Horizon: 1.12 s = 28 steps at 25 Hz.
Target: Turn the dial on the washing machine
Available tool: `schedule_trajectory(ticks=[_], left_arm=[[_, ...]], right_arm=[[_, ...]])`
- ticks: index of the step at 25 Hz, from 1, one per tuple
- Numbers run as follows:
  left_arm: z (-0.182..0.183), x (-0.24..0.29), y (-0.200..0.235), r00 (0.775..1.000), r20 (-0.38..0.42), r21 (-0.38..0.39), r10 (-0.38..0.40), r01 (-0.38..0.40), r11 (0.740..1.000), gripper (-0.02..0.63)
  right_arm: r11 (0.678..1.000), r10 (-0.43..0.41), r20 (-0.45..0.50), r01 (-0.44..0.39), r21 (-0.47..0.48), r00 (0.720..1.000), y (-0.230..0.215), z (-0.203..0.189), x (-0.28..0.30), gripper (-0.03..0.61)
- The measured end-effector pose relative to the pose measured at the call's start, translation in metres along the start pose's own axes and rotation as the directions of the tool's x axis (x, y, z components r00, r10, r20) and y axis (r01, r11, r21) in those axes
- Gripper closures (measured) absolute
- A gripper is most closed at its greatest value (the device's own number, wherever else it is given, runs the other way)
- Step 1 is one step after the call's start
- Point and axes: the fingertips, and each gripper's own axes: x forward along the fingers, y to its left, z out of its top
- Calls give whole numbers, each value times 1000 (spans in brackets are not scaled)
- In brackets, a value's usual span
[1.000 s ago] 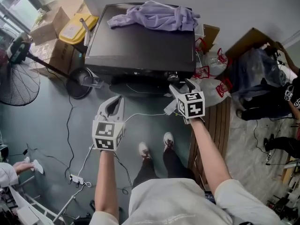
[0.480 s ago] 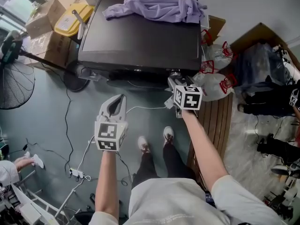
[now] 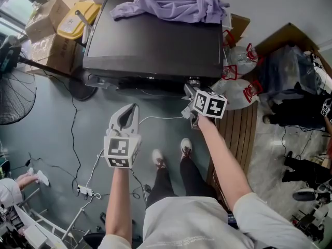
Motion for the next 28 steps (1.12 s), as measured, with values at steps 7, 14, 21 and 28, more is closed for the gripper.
schedule_trajectory(ticks=[7, 14, 21, 28], left_arm=[[3, 0, 1, 1000, 24, 56, 10, -11, 998, 598], [4, 7, -3, 999, 32, 22, -11, 10, 1000, 598], [1, 10, -5, 999, 33, -4, -15, 15, 1000, 598], [5, 7, -6, 999, 51, -29, -10, 12, 1000, 598]], right_arm=[[989, 67, 3, -67, 134, 998, -3, 0, 3, 295], [952, 155, 27, -157, 262, 988, -2, 0, 2, 295], [893, 249, 81, -261, 367, 965, 0, 2, 1, 295], [850, 302, 119, -323, 416, 946, 1, 2, 1, 295]])
